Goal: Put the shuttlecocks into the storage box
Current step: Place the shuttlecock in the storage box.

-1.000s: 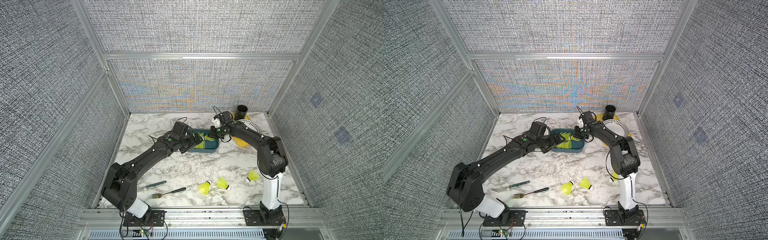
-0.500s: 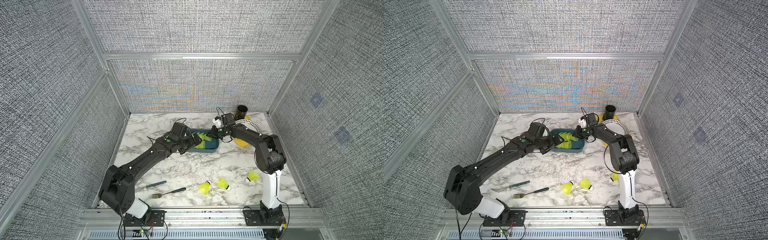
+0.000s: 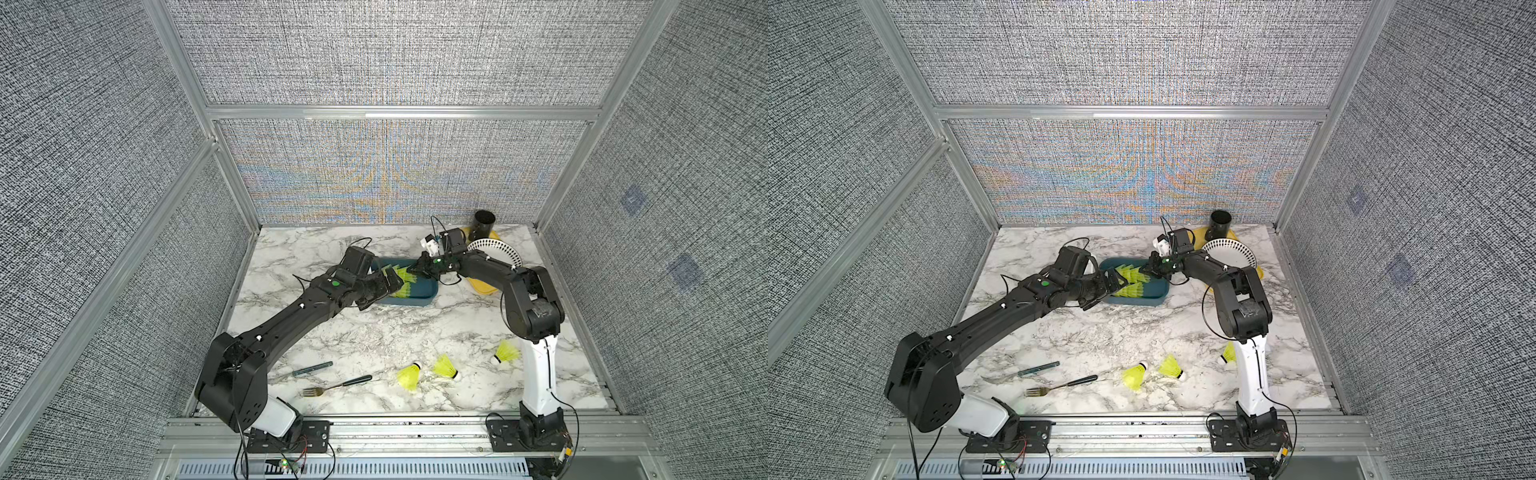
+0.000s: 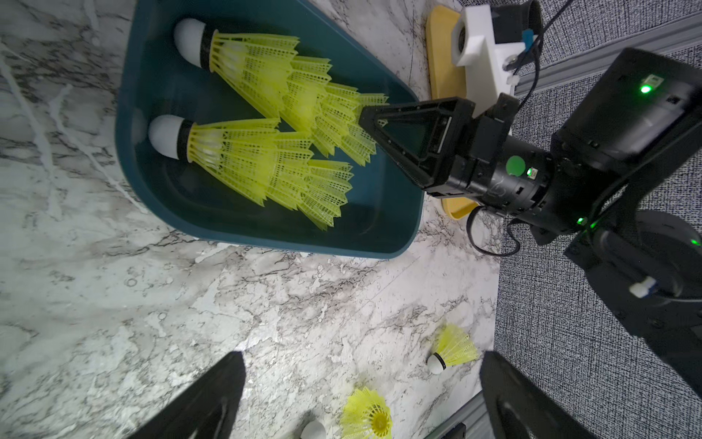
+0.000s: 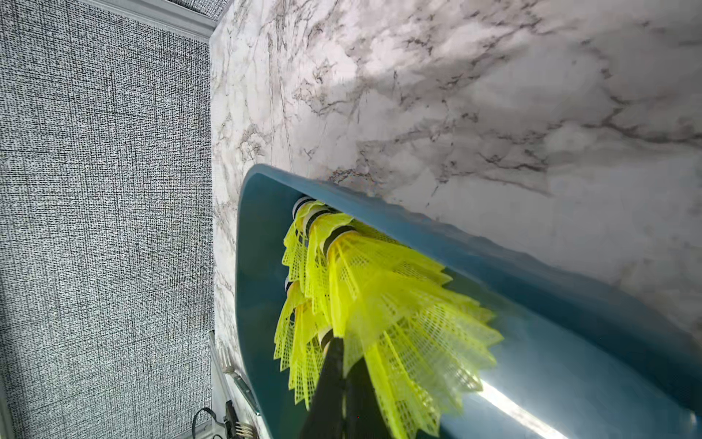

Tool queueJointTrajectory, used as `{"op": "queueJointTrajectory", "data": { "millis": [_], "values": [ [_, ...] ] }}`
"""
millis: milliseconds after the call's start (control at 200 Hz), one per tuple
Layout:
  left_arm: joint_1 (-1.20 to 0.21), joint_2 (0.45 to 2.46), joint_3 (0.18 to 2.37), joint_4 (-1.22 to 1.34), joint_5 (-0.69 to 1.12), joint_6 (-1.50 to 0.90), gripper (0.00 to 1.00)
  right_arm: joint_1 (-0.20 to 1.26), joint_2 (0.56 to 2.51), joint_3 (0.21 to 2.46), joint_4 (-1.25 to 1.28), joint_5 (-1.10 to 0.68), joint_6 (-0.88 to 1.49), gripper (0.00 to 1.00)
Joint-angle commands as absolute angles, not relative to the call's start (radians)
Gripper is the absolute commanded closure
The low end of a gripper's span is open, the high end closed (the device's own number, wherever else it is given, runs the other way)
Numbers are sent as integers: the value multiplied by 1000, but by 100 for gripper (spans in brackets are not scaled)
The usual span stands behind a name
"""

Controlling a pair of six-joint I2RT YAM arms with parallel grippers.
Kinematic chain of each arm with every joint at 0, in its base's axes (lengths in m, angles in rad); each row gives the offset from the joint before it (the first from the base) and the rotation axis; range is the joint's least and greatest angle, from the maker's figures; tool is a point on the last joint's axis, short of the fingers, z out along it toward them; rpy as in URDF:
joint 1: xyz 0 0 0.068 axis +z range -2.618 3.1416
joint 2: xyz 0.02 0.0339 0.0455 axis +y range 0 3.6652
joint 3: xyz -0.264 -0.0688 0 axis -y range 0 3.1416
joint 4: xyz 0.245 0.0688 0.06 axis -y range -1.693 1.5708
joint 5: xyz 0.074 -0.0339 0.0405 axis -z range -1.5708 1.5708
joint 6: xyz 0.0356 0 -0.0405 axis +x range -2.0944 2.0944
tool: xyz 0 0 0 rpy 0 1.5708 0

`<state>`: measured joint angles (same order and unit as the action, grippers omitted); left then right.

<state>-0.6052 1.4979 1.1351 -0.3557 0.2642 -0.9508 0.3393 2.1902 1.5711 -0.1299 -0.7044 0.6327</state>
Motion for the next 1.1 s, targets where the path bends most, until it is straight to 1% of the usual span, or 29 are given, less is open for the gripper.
{"op": "queueJointTrajectory", "data": {
  "millis": [0, 345, 711, 826, 891, 996, 1096],
  "values": [
    [-606, 1510, 1152, -333, 261, -946, 1, 340, 2197, 1578, -104, -719, 646, 100],
    [-612, 1623, 1298, -328, 266, -937, 1, 339, 2217, 1578, -55, -734, 689, 100],
    [-621, 1626, 1289, -327, 271, -941, 1, 339, 2224, 1575, -15, -740, 721, 100],
    [-623, 1621, 1284, -328, 268, -942, 1, 342, 2217, 1578, -35, -725, 711, 86],
    [-623, 1617, 1281, -326, 269, -943, 1, 341, 2211, 1578, -49, -714, 704, 81],
    [-623, 1611, 1275, -325, 268, -943, 1, 341, 2196, 1577, -77, -691, 690, 77],
    [-623, 1605, 1267, -326, 268, -943, 1, 342, 2181, 1574, -100, -673, 673, 76]
  ]
}}
